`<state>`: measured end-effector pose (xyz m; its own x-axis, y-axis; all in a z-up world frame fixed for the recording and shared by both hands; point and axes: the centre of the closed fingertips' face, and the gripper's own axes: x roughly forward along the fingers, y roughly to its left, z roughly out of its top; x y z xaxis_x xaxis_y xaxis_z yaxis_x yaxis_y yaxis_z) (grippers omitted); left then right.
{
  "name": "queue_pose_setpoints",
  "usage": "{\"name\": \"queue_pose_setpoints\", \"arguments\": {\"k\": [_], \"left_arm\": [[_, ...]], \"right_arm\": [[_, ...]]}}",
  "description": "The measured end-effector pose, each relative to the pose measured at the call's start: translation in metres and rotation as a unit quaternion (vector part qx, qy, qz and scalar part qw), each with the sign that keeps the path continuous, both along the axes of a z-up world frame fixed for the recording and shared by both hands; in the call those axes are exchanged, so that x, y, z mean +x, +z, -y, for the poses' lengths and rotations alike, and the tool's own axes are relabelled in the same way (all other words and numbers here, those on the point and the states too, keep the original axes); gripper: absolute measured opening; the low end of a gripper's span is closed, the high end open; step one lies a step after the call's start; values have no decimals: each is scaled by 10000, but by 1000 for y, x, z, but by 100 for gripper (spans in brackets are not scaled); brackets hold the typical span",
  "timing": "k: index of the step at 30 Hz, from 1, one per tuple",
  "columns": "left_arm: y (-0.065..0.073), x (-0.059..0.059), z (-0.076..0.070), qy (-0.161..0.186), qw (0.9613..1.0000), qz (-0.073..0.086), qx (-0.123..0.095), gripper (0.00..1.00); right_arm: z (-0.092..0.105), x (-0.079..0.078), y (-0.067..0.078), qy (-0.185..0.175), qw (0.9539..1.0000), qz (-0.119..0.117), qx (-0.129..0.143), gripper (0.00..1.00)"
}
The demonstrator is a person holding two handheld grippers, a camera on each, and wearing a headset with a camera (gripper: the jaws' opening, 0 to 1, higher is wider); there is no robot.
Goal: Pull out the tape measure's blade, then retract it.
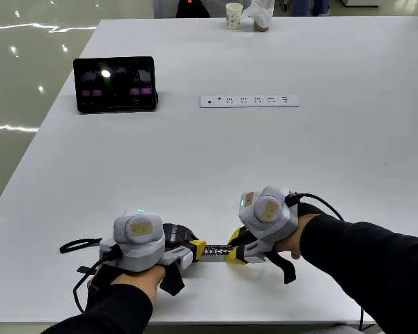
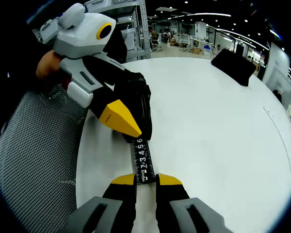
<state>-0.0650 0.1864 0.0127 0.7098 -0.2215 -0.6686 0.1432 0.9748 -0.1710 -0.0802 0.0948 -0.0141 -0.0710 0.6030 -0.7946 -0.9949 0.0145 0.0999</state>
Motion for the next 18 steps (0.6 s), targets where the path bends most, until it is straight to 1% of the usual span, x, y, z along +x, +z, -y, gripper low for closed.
{"name": "queue_pose_setpoints", "arguments": {"k": [18], "left_arm": [[0, 0, 0, 38, 10000, -9, -29, 61]], "right_arm": [[-16, -1, 0, -32, 10000, 27, 78, 12]]}}
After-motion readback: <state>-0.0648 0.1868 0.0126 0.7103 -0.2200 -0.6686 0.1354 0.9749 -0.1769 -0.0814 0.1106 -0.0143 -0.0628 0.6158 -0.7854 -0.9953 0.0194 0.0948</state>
